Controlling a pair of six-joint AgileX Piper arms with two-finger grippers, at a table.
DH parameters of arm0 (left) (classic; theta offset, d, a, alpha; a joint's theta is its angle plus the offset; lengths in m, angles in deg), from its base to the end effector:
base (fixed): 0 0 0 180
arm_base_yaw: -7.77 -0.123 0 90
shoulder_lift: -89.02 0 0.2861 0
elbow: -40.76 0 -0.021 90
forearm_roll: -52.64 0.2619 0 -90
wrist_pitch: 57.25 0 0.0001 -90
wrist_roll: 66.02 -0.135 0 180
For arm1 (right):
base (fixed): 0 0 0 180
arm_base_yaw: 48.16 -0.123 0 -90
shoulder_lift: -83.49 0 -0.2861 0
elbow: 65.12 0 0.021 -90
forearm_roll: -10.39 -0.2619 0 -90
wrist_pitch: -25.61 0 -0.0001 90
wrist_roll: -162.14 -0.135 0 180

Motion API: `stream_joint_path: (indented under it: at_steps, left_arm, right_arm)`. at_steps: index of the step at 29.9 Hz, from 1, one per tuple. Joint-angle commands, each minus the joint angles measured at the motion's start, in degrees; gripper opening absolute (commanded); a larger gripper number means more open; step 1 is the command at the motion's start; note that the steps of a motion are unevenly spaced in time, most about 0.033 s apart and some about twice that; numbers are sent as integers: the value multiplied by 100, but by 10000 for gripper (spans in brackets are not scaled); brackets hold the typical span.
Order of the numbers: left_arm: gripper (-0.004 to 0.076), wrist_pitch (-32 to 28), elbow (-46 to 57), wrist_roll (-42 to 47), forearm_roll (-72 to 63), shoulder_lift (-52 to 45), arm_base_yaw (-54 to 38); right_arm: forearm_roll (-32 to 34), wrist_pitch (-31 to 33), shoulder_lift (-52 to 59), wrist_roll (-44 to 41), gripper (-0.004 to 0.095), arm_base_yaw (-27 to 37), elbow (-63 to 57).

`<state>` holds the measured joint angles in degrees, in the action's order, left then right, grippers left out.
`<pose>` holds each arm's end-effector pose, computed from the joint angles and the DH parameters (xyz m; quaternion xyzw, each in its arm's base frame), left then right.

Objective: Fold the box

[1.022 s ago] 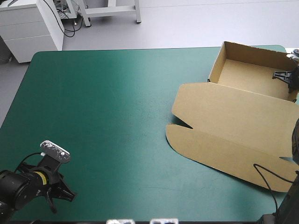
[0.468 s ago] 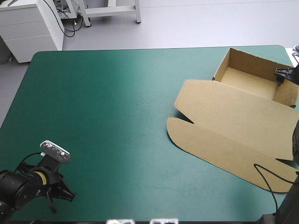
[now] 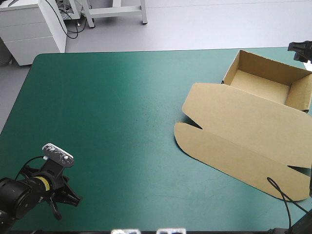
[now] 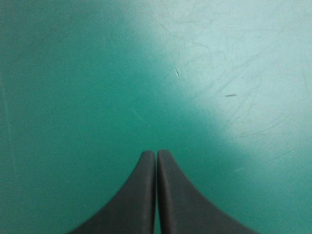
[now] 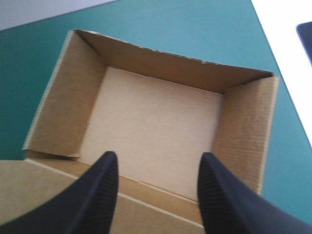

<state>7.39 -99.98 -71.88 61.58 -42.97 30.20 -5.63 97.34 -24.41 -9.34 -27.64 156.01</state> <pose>0.1298 -0.0331 0.2514 0.2512 0.9341 0.0408 0.2504 0.3943 -0.1098 0.4212 0.0908 0.9216 0.0468 0.3745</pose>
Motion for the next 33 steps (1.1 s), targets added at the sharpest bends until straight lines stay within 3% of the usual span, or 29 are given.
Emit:
stream_joint_path:
  at_steps: [1, 3, 4, 14, 21, 33]
  left_arm:
    - [-8, -294, -130, 39, -8, -4, 13]
    - [-8, -345, -130, 39, -37, -4, 13]
    - [-8, -350, -130, 43, -49, -4, 13]
    - [-8, -871, -130, 43, -555, -4, 13]
    - [-8, -1017, -130, 36, -555, -4, 13]
    - [-8, -878, -130, -5, -579, -4, 13]
  right_arm:
    - [-831, -21, 717, 386, 166, 22, -148]
    - [-1217, -21, 986, 620, -2, 22, -426]
    - [-1352, -21, 1098, 689, -16, 22, -559]
    - [-2039, -125, 2776, 1793, -17, 22, -2835]
    - [-3085, -206, 4167, 2629, -17, 22, -4192]
    - [-3013, -384, 6105, 2630, -17, -18, -6094]
